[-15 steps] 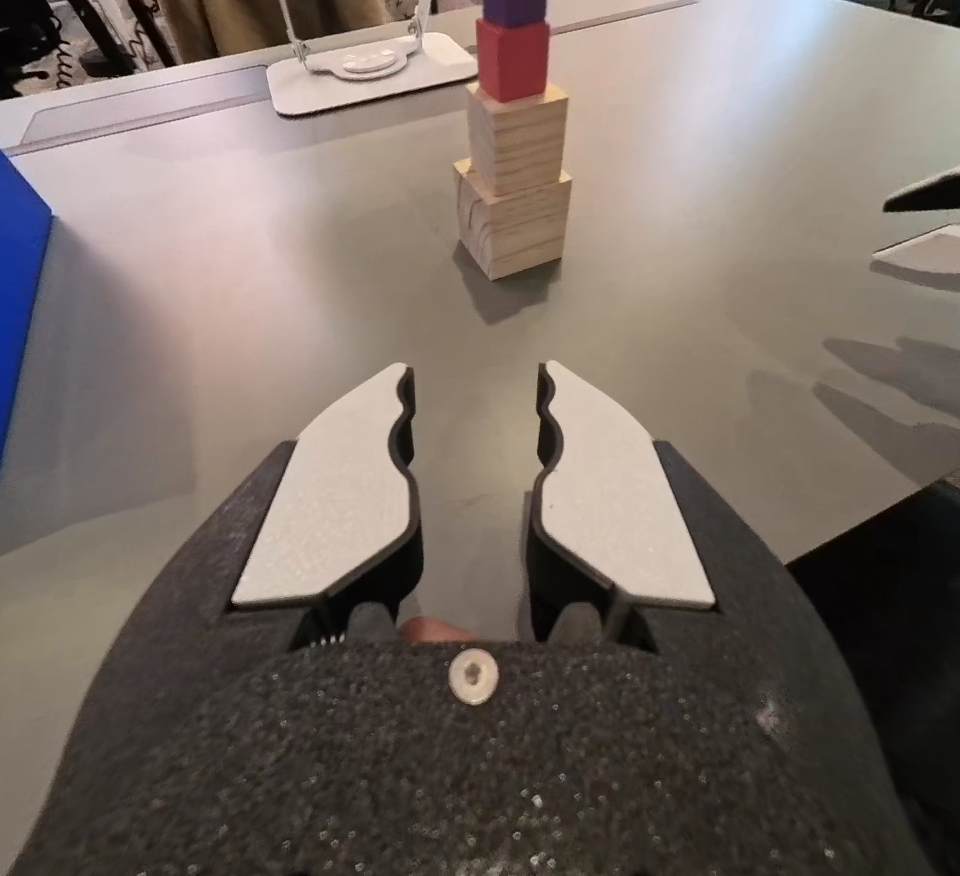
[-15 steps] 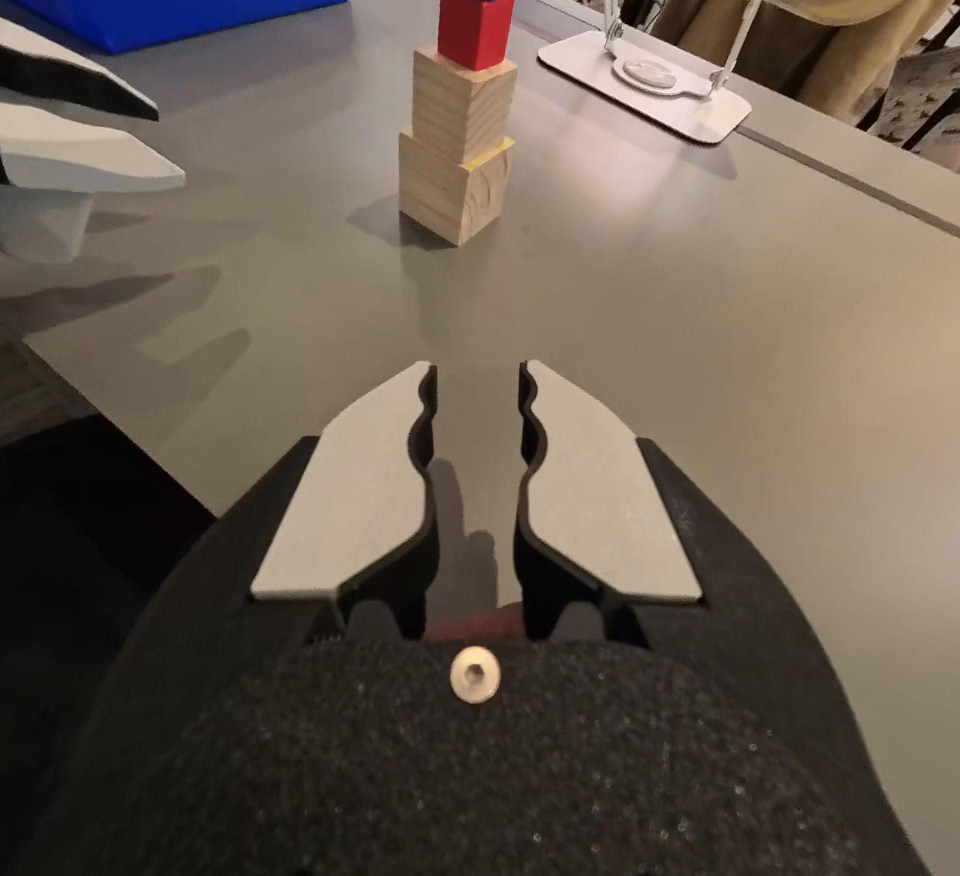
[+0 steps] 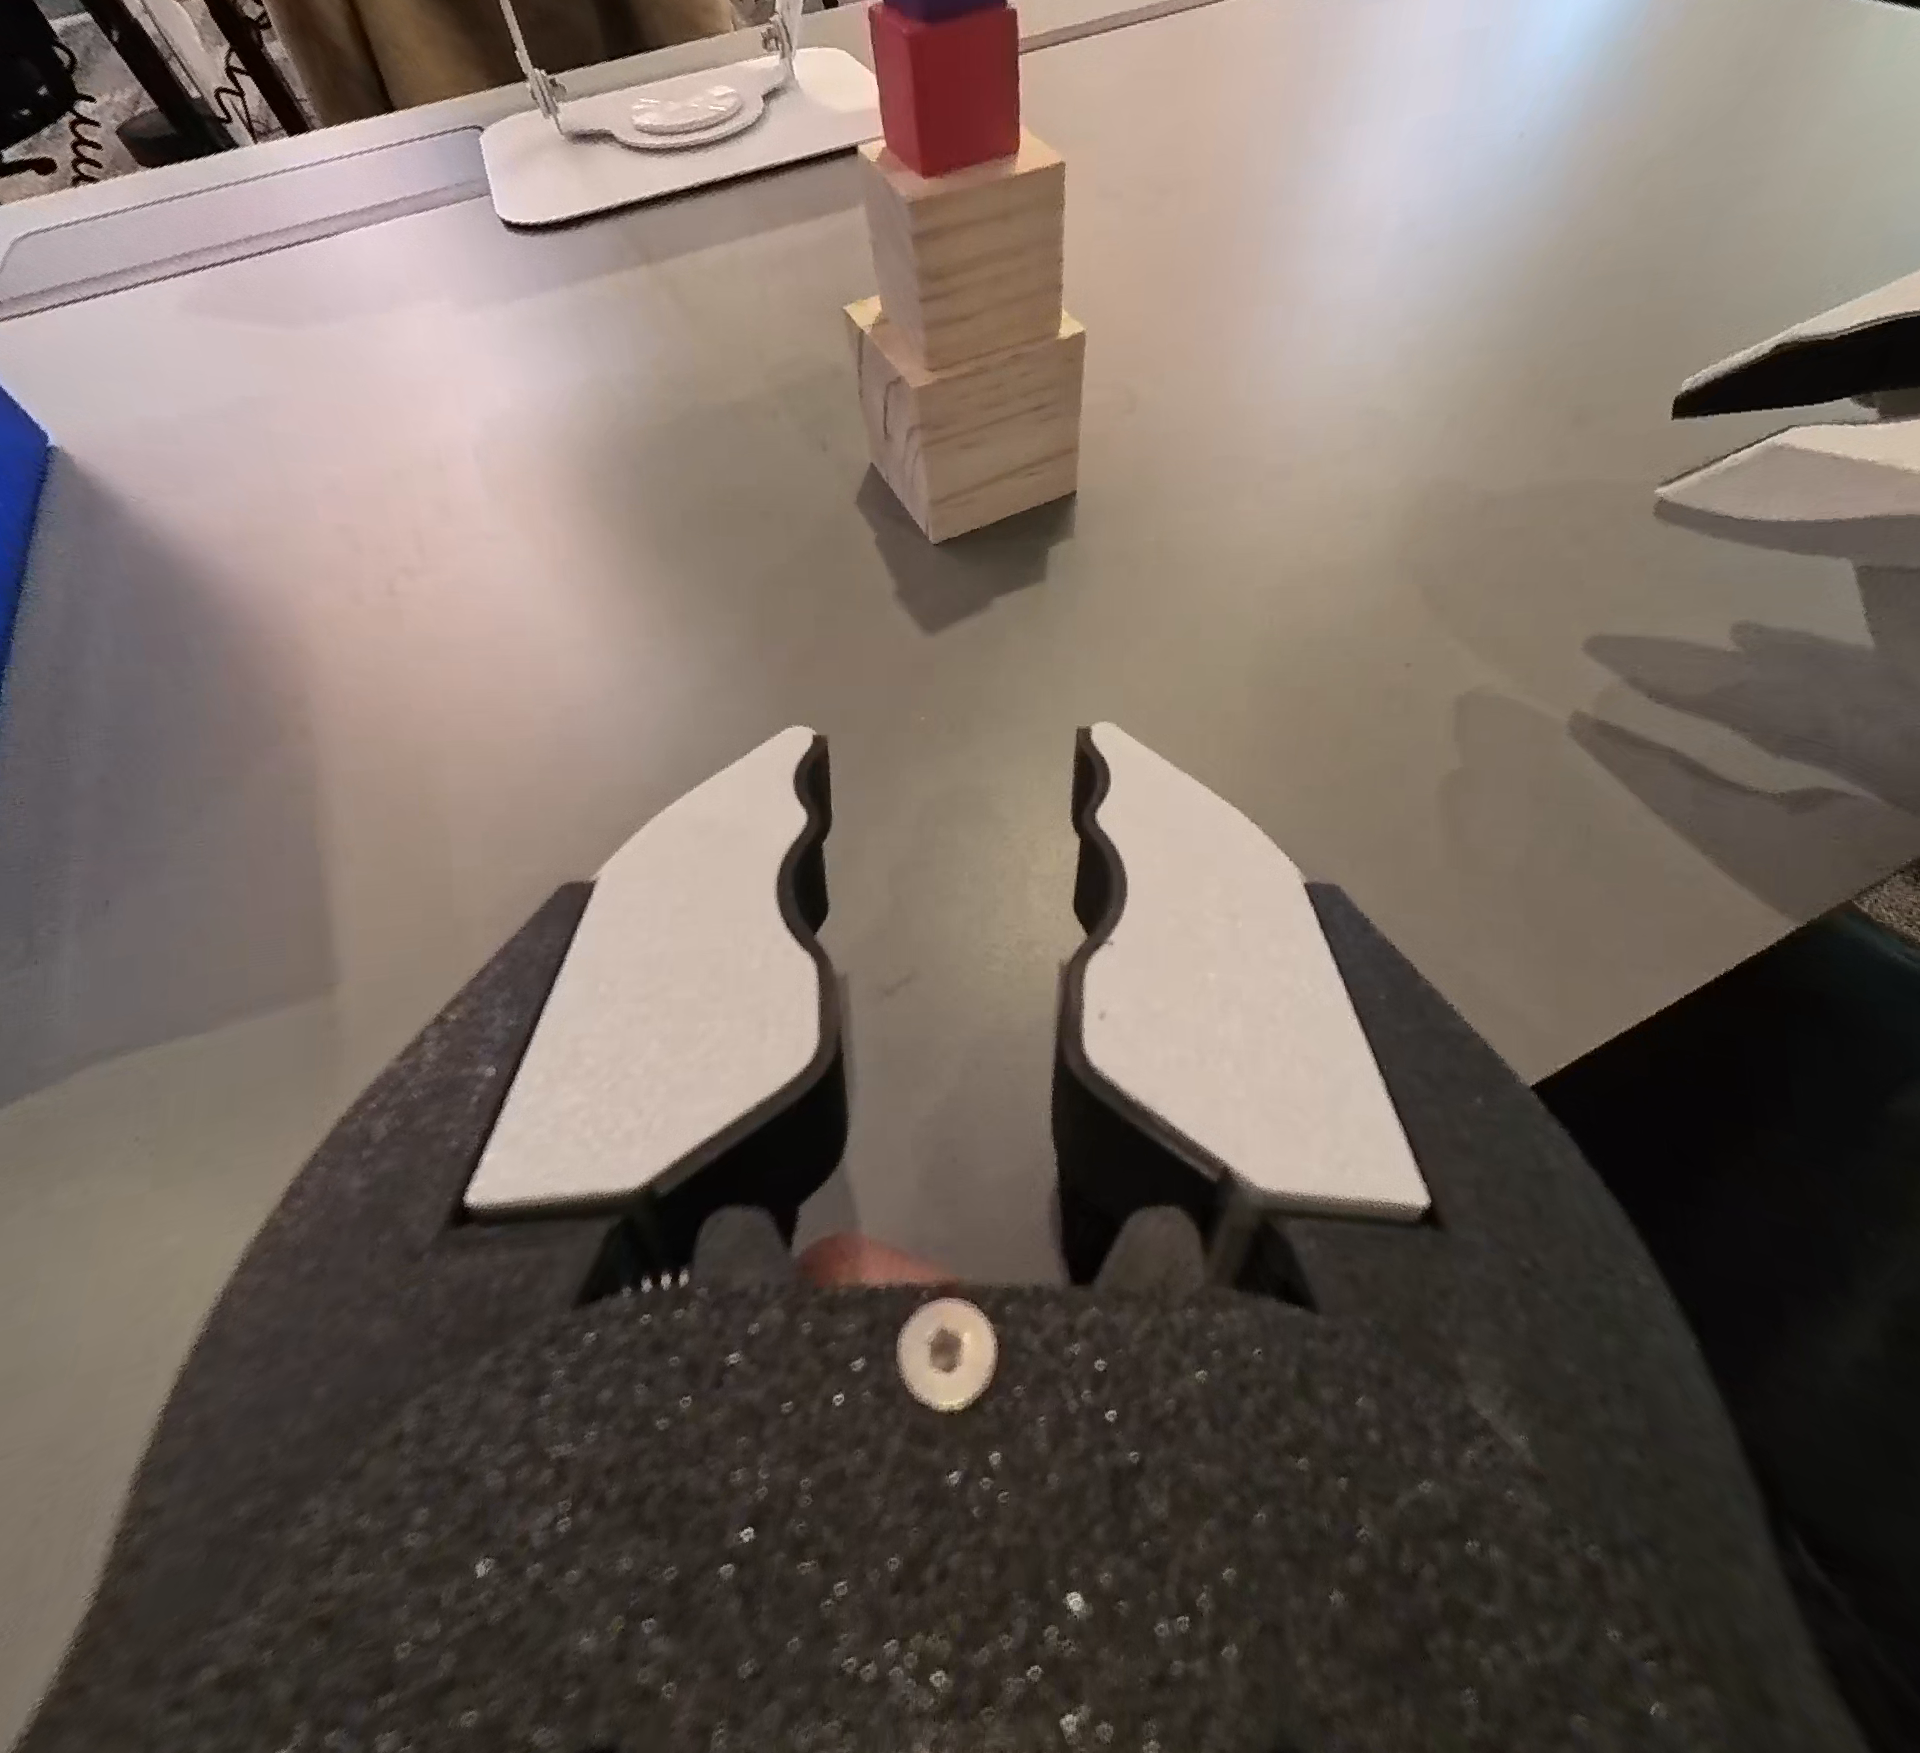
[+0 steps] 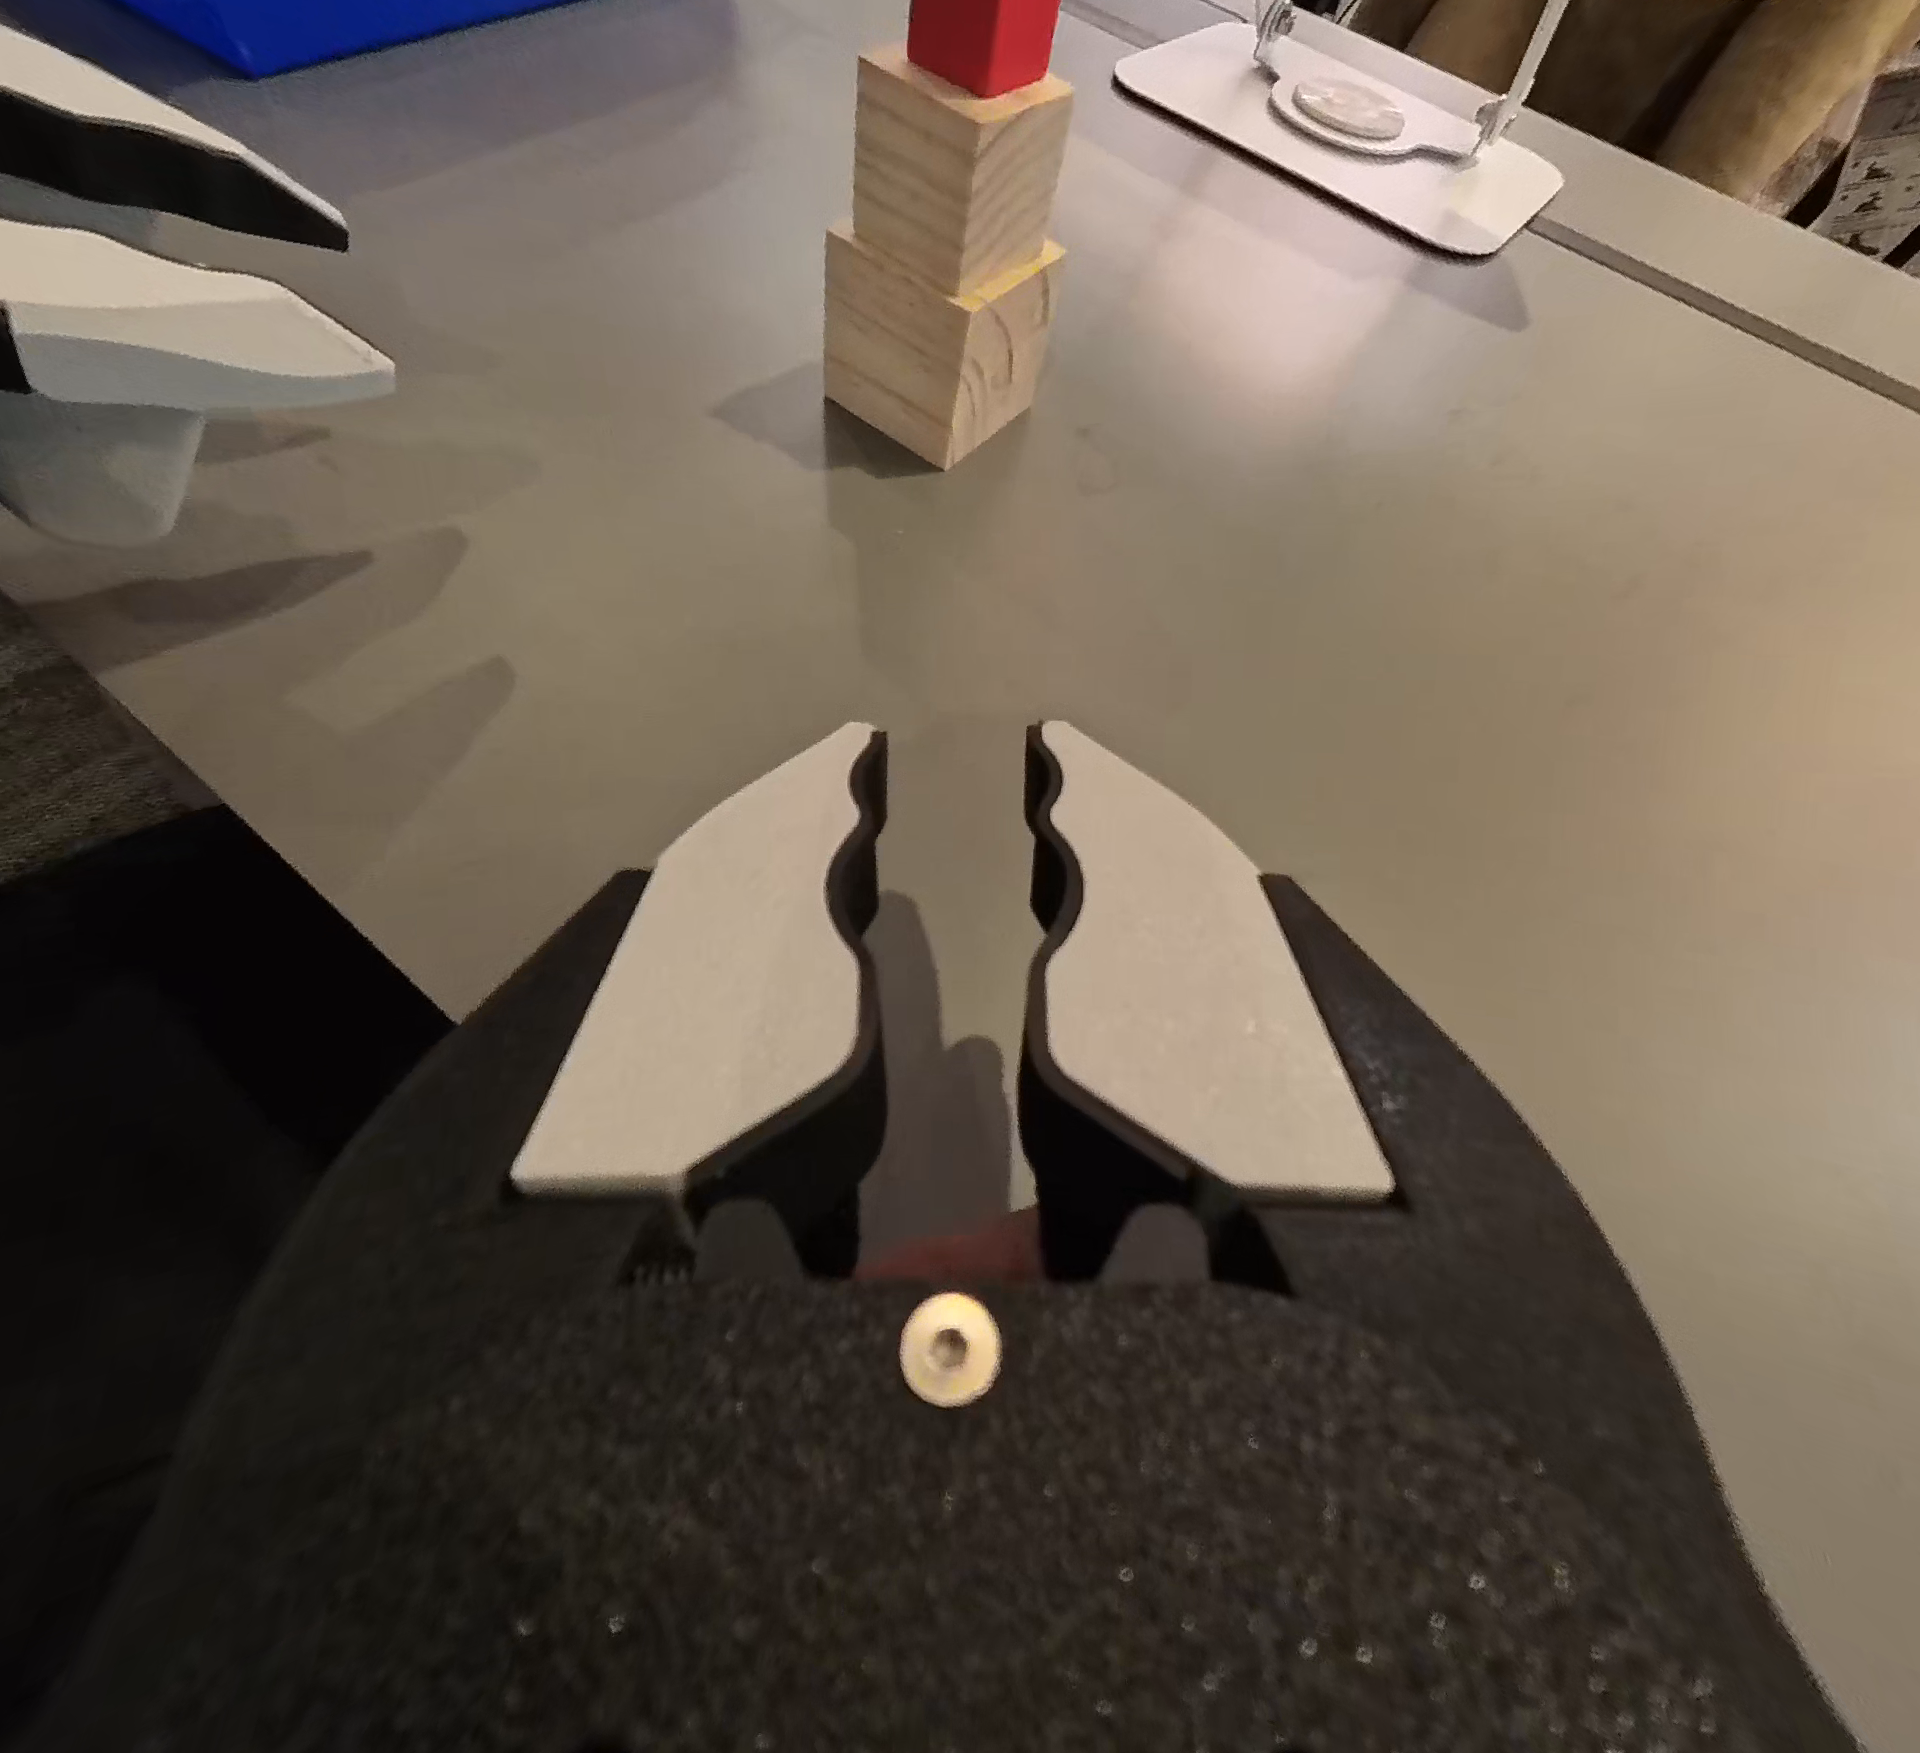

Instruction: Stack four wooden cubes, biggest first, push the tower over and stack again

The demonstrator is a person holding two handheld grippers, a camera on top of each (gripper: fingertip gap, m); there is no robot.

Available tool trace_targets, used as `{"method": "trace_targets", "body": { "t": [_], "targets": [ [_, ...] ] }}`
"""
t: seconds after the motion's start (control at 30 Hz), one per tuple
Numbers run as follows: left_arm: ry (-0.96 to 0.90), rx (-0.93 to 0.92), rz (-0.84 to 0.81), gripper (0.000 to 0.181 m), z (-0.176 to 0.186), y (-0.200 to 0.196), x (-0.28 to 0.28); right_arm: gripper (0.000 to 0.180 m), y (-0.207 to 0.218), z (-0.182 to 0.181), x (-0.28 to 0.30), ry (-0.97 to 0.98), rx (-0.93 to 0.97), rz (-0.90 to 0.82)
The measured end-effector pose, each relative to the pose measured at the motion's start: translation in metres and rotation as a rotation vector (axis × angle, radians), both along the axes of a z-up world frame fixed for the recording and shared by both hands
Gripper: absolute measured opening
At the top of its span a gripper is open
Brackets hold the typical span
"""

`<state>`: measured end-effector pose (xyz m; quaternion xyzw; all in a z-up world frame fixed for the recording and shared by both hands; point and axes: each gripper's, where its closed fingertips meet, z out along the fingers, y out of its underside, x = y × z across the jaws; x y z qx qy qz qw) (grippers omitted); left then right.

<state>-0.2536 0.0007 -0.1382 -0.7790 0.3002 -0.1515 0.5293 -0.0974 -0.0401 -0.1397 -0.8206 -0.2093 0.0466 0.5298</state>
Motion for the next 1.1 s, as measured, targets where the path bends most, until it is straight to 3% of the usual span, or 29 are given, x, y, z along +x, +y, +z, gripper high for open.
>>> {"method": "trace_targets", "body": {
  "t": [0.53,0.57,0.63,0.77,0.9,0.97,1.07,1.1],
  "targets": [
    [-0.012,-0.015,0.006,0.044,0.000,0.003,-0.002,0.023,-0.002,-0.010,-0.007,-0.041,-0.016,0.031],
    [-0.027,-0.022,0.018,0.041,0.001,0.003,-0.003,0.023,-0.002,-0.009,-0.007,-0.046,-0.014,0.032],
    [-0.061,-0.044,0.061,0.001,0.004,0.006,-0.008,0.022,-0.002,-0.009,-0.008,-0.045,-0.013,0.032],
    [-0.068,-0.055,0.168,0.000,0.008,0.026,-0.029,0.022,-0.003,-0.005,-0.007,-0.014,-0.019,0.031],
    [-0.072,-0.135,0.323,0.000,0.005,0.081,-0.047,0.022,-0.003,0.001,-0.007,0.063,-0.034,0.043],
    [-0.042,-0.243,0.332,0.000,-0.012,0.112,-0.025,0.021,-0.003,0.005,-0.004,0.061,-0.024,0.040],
    [-0.005,-0.465,0.091,0.000,-0.042,0.115,0.082,0.021,-0.003,0.017,0.000,0.066,0.003,0.031],
    [0.015,-0.435,0.034,0.000,-0.041,0.113,0.107,0.021,-0.003,0.022,0.003,0.067,0.014,0.028]
  ]
}}
